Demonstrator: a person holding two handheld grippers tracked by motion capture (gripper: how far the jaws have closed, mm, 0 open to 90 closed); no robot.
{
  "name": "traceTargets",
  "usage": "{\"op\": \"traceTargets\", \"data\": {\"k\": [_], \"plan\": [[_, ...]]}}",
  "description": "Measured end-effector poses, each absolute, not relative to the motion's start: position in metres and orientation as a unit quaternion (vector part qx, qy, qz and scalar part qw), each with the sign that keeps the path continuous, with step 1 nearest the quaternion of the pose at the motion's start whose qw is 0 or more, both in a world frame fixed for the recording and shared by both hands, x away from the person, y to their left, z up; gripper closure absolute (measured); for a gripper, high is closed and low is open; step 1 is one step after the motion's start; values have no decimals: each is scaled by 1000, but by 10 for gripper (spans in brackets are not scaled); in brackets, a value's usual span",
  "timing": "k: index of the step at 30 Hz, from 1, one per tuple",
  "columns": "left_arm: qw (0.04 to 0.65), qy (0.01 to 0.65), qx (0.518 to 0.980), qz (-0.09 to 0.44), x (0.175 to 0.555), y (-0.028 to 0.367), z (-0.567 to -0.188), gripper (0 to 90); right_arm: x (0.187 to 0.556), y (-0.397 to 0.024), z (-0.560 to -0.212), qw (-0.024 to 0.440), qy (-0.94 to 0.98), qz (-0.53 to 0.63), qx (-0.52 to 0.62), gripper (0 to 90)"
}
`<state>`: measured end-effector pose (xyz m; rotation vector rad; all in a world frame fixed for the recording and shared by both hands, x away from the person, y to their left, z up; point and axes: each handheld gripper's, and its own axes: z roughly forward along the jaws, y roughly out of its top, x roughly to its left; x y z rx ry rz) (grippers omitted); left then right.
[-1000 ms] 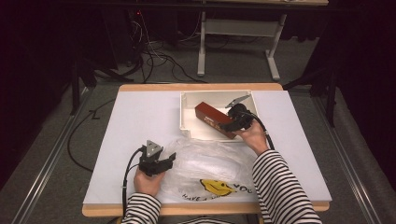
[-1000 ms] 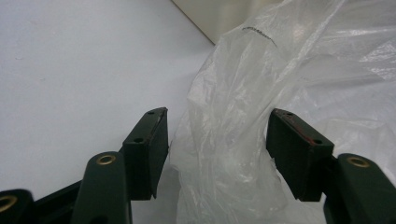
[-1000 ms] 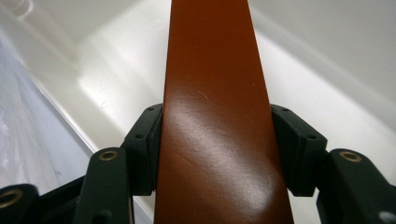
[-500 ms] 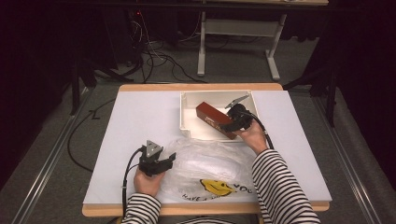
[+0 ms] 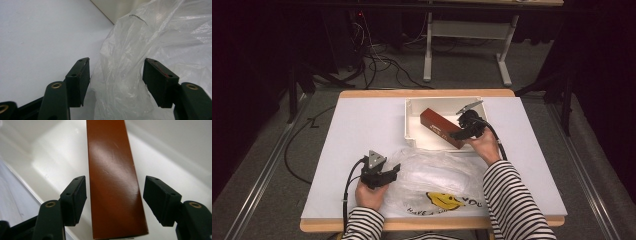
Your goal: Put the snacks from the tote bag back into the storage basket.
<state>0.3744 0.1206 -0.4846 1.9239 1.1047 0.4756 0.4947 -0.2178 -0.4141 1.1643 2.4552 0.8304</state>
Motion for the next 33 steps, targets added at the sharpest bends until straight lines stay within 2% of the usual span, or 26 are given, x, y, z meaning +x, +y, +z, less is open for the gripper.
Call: {"op": "traceTargets", "data": {"k": [7,13,17,21,28,33], "plan": [[421,444,768,190,375,120,-485,391,485,-228,-403,150,843,323,403,372],[421,443,768,193,374,120,-485,394,475,-229,-400,144,842,334,398,444],[421,440,768,196,373,120,-484,398,469,-229,-397,130,836,355,397,527],[418,439,771,198,373,119,-484,399,460,-223,-394,144,834,360,392,557],[418,447,767,192,375,120,-485,398,451,-209,-396,145,845,342,386,747],[413,444,771,194,375,119,-485,402,451,-200,-400,142,845,334,392,803]]}}
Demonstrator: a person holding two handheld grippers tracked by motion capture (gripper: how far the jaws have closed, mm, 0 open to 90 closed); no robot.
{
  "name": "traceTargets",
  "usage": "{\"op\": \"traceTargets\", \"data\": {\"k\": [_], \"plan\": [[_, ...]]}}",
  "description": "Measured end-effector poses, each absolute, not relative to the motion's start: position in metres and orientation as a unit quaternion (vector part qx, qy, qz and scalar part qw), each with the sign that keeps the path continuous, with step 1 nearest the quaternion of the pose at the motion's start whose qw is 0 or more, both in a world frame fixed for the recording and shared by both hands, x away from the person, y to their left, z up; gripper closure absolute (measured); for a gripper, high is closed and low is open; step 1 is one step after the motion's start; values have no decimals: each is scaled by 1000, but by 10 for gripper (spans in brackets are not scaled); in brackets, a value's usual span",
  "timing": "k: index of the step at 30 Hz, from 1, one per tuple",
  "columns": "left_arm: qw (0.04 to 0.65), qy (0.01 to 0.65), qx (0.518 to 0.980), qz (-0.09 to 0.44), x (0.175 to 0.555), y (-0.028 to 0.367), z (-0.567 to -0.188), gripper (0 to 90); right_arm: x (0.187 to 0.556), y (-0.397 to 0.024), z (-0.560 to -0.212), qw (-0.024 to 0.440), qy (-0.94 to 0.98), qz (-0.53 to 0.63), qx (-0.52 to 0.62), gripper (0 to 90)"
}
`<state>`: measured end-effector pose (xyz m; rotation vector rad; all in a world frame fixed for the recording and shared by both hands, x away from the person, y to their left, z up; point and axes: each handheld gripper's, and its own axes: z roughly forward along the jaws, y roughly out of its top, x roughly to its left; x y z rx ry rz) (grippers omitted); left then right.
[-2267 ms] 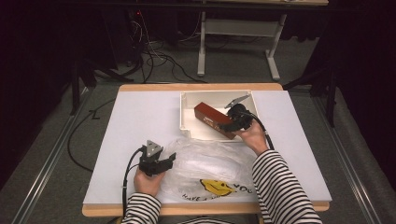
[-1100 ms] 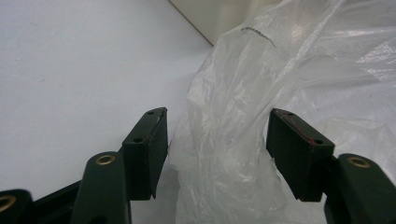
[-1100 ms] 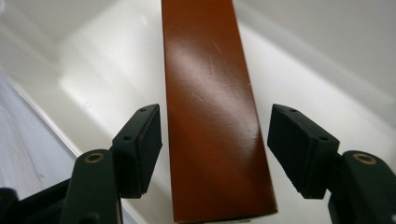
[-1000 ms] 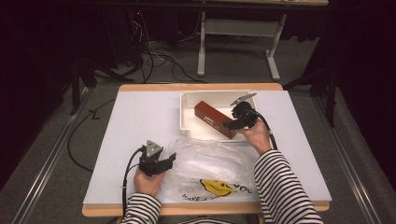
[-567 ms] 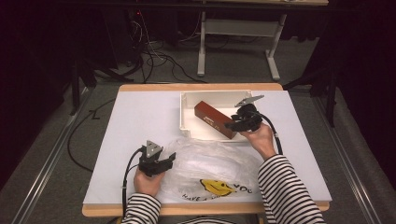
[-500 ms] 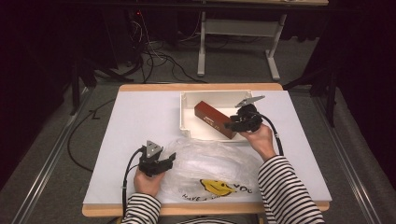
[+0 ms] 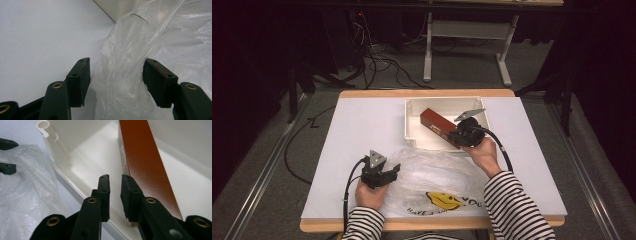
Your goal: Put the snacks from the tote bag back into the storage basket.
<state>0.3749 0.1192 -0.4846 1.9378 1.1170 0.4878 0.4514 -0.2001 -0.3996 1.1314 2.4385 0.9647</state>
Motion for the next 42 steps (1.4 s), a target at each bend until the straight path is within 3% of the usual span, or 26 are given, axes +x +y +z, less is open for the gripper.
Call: {"op": "traceTargets", "data": {"k": [17,42], "plan": [[417,445,769,193,375,120,-485,401,456,-193,-430,127,849,293,422,896],[421,445,767,193,375,120,-485,400,483,-197,-441,141,837,262,459,898]]}}
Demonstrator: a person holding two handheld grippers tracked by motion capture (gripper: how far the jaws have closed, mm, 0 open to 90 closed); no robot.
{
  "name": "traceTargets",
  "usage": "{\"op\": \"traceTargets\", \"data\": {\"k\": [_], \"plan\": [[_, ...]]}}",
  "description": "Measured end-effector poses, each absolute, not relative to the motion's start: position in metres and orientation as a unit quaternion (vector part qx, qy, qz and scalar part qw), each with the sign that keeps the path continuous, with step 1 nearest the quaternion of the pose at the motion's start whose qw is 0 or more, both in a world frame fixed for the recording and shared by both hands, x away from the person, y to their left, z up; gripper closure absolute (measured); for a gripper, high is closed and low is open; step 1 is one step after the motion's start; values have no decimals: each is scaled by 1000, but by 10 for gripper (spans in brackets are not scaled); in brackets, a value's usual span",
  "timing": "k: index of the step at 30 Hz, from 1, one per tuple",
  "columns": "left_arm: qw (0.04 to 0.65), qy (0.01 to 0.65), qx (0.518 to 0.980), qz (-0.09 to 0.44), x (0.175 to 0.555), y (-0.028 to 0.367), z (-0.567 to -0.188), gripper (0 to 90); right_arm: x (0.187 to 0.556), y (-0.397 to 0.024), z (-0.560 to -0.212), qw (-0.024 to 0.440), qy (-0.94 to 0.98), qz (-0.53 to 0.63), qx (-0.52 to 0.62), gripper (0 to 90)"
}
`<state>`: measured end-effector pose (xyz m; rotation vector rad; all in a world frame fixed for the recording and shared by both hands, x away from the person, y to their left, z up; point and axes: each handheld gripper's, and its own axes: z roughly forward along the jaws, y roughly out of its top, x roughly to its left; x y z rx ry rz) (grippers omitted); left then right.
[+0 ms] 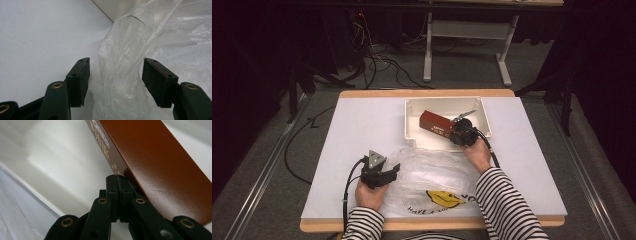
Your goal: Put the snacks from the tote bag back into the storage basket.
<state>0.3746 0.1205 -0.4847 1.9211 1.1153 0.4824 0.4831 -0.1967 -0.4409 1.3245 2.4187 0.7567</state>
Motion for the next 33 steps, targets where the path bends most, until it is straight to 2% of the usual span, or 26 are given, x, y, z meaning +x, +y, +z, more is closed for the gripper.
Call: {"op": "traceTargets", "data": {"k": [15,33], "plan": [[422,443,767,193,374,121,-485,399,494,-202,-439,146,827,247,484,894],[427,443,765,191,374,121,-484,398,502,-213,-428,175,797,221,534,884]]}}
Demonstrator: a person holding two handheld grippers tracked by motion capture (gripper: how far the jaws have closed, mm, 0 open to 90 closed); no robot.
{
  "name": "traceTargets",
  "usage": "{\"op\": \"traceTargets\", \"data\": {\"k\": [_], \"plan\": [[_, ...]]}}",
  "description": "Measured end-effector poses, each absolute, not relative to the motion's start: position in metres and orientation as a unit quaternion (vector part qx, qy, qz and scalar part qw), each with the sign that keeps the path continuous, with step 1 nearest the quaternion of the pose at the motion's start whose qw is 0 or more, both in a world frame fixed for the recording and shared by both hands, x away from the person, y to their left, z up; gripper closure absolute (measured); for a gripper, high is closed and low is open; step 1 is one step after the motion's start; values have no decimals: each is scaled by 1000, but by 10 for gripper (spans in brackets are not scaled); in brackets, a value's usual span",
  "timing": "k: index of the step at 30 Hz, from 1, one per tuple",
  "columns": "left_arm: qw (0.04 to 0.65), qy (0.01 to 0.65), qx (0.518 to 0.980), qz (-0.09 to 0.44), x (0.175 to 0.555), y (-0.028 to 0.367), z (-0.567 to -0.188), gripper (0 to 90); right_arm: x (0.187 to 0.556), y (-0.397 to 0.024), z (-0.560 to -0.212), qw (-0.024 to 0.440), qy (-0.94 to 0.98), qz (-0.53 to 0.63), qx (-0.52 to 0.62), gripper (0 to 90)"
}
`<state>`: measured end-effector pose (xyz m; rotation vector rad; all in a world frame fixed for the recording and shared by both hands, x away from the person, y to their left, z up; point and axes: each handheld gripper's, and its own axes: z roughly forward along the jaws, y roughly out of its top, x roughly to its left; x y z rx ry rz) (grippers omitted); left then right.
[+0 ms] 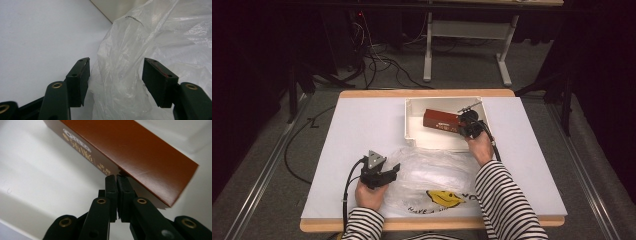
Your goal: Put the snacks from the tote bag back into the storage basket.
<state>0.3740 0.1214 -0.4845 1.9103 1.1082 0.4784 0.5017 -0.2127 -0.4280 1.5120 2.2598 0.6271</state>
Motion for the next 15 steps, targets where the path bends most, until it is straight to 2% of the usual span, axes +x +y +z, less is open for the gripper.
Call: {"op": "traceTargets", "data": {"k": [15], "plan": [[423,442,767,195,374,121,-484,399,516,-222,-422,193,780,213,556,873]]}}
